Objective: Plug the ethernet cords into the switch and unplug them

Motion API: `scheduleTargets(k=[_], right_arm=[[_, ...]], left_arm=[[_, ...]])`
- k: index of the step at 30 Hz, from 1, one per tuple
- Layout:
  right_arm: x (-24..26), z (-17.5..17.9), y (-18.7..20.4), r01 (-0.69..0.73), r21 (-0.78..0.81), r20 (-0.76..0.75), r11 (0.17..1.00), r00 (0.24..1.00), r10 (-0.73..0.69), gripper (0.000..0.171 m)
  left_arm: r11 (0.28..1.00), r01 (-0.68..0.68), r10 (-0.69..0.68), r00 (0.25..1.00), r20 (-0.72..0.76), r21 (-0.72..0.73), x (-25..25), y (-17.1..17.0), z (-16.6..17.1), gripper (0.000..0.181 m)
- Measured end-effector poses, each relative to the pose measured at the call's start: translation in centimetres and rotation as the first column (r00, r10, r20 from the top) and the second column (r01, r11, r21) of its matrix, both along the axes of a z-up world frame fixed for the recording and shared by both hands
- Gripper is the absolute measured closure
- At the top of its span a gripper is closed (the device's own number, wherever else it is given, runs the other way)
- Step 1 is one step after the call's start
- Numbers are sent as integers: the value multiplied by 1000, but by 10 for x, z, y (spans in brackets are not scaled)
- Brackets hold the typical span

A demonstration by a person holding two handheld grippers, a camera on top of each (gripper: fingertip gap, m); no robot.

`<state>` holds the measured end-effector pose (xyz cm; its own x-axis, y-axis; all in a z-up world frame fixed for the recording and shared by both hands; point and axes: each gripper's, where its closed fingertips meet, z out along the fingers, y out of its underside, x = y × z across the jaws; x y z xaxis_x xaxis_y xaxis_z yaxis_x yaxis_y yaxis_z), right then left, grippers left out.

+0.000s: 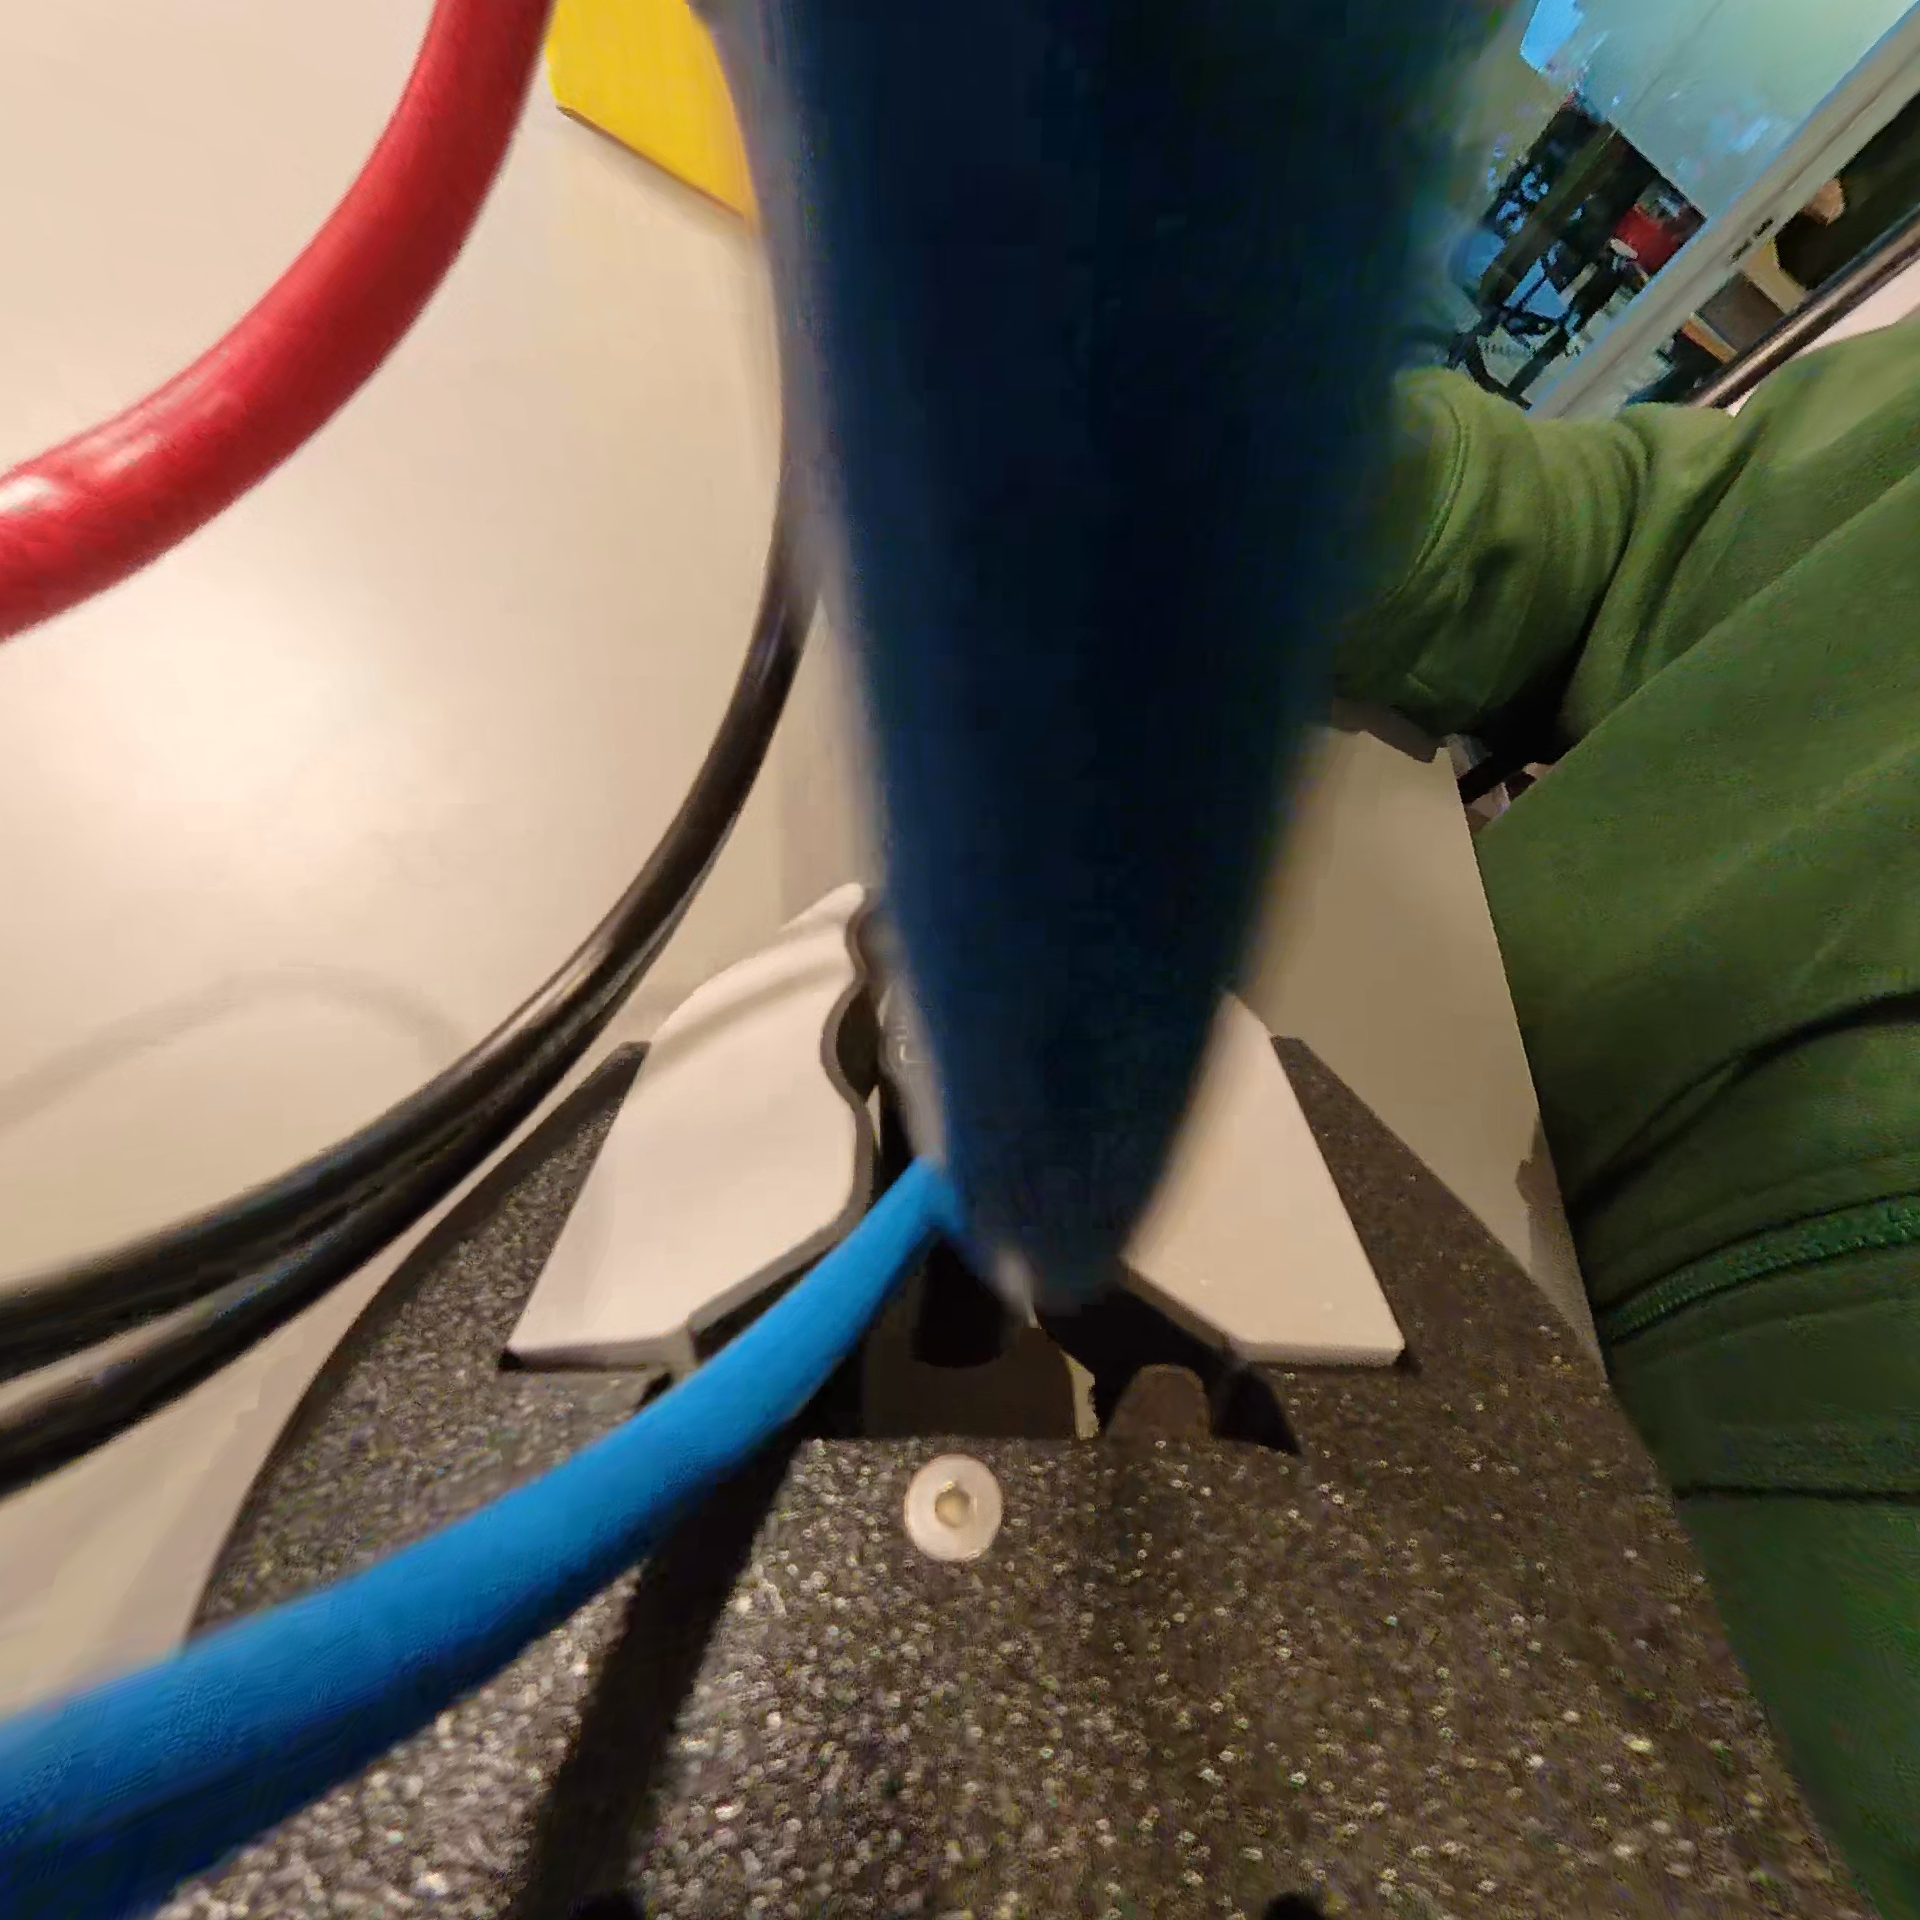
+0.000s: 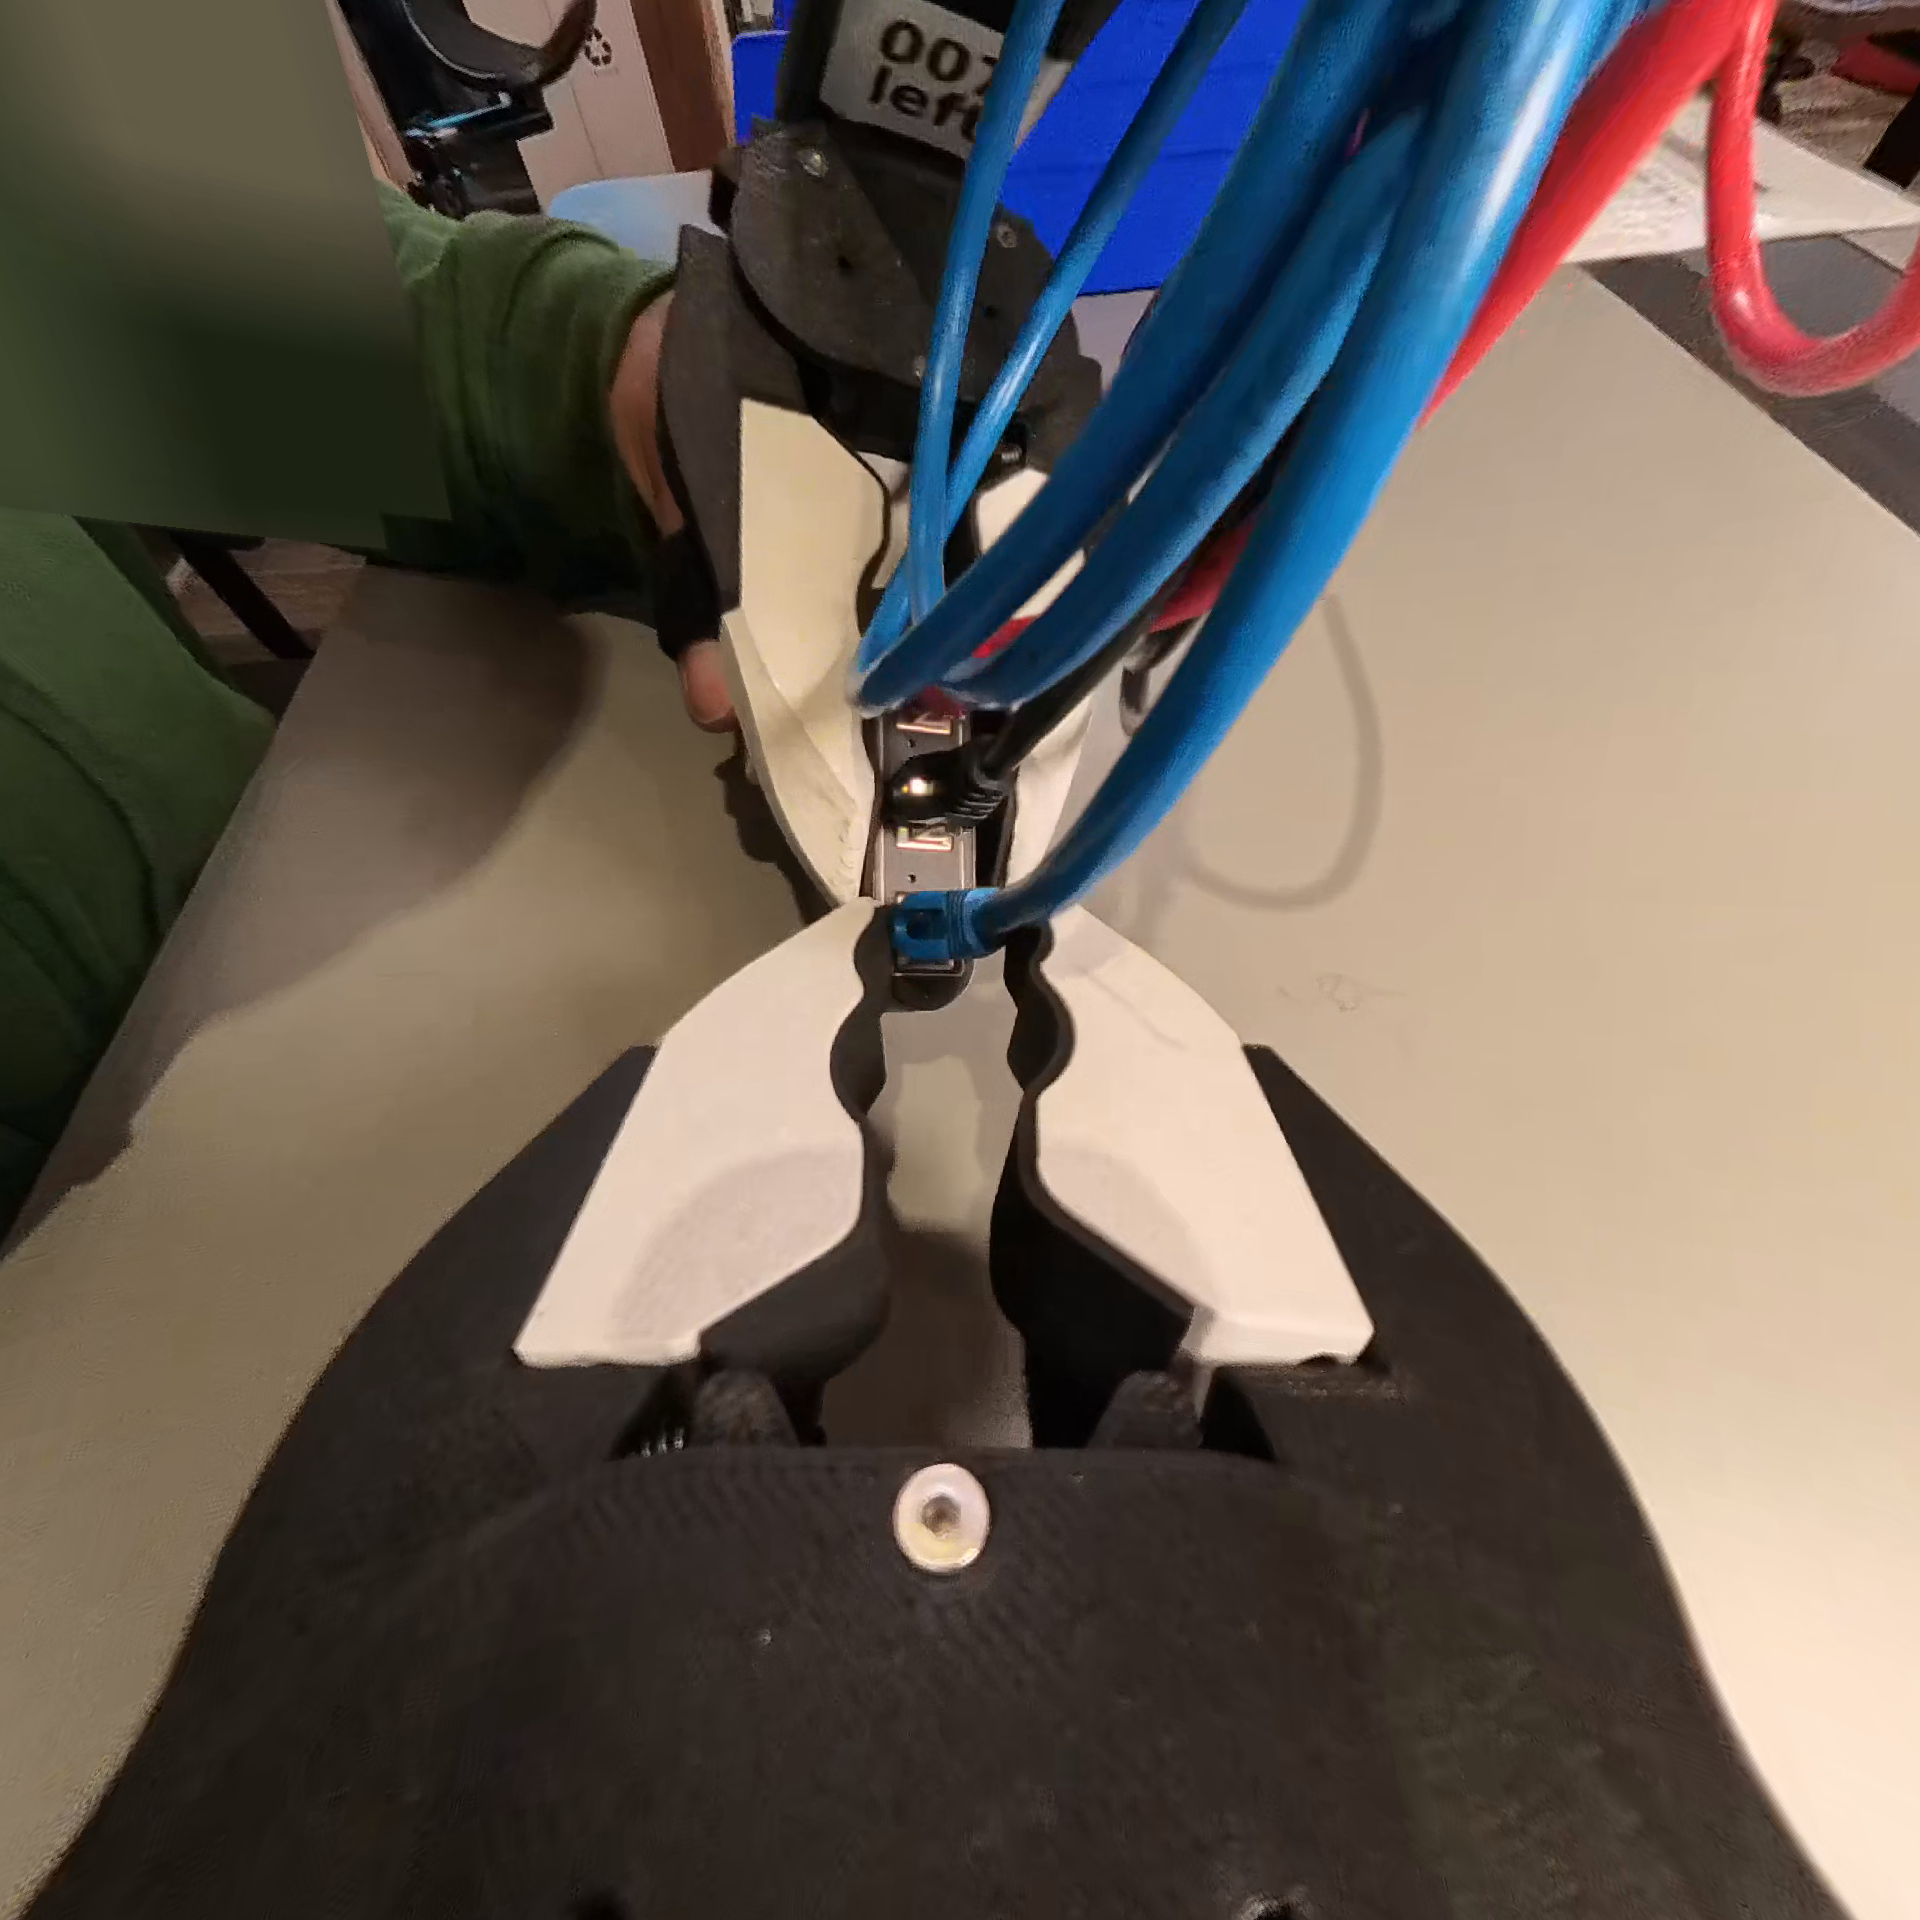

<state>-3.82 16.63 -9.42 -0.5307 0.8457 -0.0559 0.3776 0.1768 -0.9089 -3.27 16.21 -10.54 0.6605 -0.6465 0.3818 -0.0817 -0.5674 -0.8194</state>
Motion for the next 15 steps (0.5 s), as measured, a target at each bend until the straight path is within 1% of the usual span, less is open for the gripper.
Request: scheduleTargets(k=[7,10,15], right_arm=[[-2,2,0,13,98,-58,995,998,-7,151],[-3,4,2,24,177,-96,984,995,-7,151],[-7,5,5,70,264,-160,962,987,-28,151]], left_arm=[[1000,14,-14,998,-58,-14,-1,-3,-5,156],[1000,12,-12,997,-73,-3,-2,-3,-7,154],[1000,-14,14,997,-76,0,-5,0,-7,148]])
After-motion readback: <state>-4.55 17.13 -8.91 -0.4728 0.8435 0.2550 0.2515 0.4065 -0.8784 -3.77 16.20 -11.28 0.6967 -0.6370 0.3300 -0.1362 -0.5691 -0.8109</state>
